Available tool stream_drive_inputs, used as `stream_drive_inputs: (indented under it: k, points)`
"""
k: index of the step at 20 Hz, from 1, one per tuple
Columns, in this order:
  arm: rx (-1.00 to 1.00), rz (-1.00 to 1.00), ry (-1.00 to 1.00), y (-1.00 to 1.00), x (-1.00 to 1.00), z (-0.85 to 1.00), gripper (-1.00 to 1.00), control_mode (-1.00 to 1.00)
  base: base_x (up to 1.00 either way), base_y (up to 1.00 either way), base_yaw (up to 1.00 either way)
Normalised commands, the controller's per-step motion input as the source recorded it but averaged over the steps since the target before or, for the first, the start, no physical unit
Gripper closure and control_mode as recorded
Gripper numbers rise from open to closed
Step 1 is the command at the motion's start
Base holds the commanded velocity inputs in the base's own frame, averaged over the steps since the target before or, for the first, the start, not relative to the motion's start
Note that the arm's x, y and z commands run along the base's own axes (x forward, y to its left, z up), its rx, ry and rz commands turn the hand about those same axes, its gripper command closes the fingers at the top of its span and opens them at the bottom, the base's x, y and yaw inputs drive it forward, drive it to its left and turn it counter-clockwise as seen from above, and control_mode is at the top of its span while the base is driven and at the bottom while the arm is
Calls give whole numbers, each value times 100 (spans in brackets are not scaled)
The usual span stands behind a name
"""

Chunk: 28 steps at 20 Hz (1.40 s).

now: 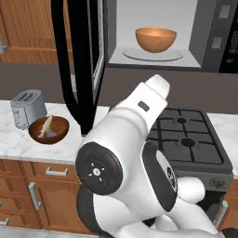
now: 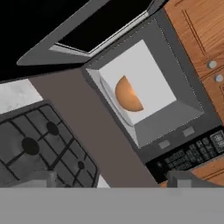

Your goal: Place the bowl containing the carrot and mushroom in the microwave. Close the microwave door and press the start button to microwave the meal.

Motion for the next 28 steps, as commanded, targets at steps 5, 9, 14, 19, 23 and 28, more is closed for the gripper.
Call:
stream_drive_inputs:
  k: [5,9,14,19,23,28]
  points:
    - [-43,2,-20,28,-3,-54,-100,-100,0,0,0]
    - [-25,0,-13,47,-4,4,-100,-100,0,0,0]
    - [-18,0,-2,72,-9,20,-100,-100,0,0,0]
    - [-12,0,0,73,-15,9,-100,-100,0,0,0]
    - [-5,1,0,72,-6,0,-100,-100,0,0,0]
    - [-1,2,3,66,1,0,-100,-100,0,0,0]
